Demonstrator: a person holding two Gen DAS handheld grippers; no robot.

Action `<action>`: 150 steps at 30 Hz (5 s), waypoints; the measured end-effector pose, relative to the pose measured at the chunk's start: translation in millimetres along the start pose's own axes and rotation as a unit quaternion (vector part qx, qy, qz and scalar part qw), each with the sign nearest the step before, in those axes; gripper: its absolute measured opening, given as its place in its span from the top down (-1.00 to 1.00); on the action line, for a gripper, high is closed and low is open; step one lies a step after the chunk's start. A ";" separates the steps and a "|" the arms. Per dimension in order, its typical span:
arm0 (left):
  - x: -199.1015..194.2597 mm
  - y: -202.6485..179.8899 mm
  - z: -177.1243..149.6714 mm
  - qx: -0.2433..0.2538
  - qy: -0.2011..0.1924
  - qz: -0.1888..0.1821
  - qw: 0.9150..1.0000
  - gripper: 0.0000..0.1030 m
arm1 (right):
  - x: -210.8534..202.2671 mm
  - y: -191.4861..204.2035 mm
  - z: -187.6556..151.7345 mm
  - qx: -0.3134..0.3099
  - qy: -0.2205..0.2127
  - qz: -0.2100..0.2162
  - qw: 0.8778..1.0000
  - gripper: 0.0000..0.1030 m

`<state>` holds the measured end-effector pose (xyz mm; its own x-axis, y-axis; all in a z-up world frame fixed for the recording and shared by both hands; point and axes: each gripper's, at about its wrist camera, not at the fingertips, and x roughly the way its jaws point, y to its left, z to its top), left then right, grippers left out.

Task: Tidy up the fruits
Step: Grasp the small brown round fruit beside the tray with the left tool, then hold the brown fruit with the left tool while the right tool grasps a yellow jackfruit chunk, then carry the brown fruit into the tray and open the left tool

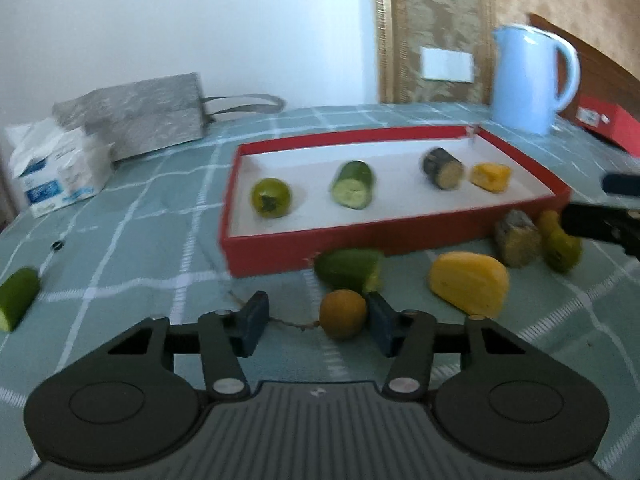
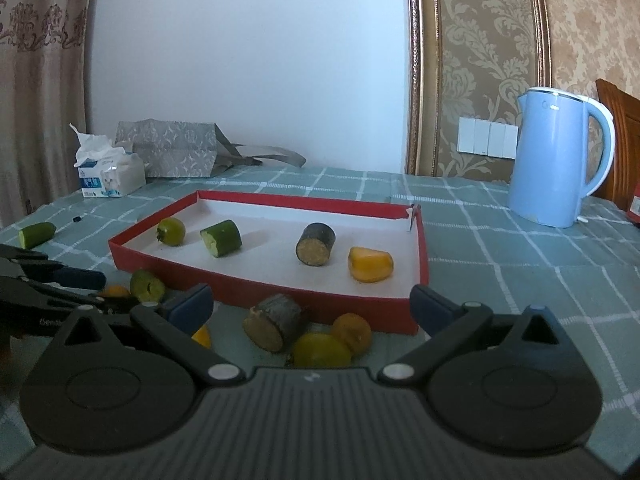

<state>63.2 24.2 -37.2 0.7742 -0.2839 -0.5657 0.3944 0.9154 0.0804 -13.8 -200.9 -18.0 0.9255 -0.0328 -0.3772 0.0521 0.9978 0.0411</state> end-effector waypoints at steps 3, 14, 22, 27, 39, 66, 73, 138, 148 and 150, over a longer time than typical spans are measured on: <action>0.5 -1.2 0.2 0.005 -0.001 -0.009 1.000 0.18 | 0.1 -0.1 0.1 -0.001 0.001 -0.001 1.000 -1.00; -5.5 -6.7 -3.8 0.012 -0.004 -0.021 1.000 0.52 | 4.3 -2.7 -0.3 0.004 0.010 -0.008 1.000 -1.00; -8.8 8.8 -3.5 -0.029 -0.007 -0.002 1.000 0.51 | 1.0 -0.8 -1.0 0.001 0.003 0.004 1.000 -1.00; -10.7 17.0 -3.3 -0.048 -0.008 0.003 0.999 0.51 | -6.3 14.1 -2.3 -0.042 -0.021 0.022 0.999 -1.00; -10.0 21.4 -3.0 -0.062 -0.005 0.003 0.998 0.51 | 4.2 61.9 -12.1 -0.152 0.010 0.096 0.984 -0.46; -9.0 24.7 -4.2 -0.074 0.001 -0.006 0.997 0.51 | 38.5 70.5 -9.7 -0.120 0.089 0.101 0.984 0.44; -9.4 25.2 -4.6 -0.075 0.001 -0.005 0.997 0.51 | 30.1 69.2 -12.2 -0.117 0.082 0.094 0.985 0.44; 23.9 29.4 49.6 -0.071 -0.065 0.116 0.989 -0.32 | 27.5 67.0 -19.4 -0.111 0.096 0.090 0.985 0.43; -1.4 44.0 19.0 -0.126 -0.039 0.102 0.986 -0.40 | 26.4 67.9 -19.6 -0.112 0.096 0.090 0.985 0.43; -4.9 46.5 14.0 -0.132 -0.037 0.092 0.986 -0.40 | 26.3 68.1 -19.7 -0.111 0.096 0.090 0.985 0.44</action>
<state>84.7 64.2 -19.2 0.8582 -0.1176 -0.4997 0.1090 0.9930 -0.0464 6.7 -132.7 -43.4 0.8236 0.1362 -0.5506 -0.2099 0.9750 -0.0728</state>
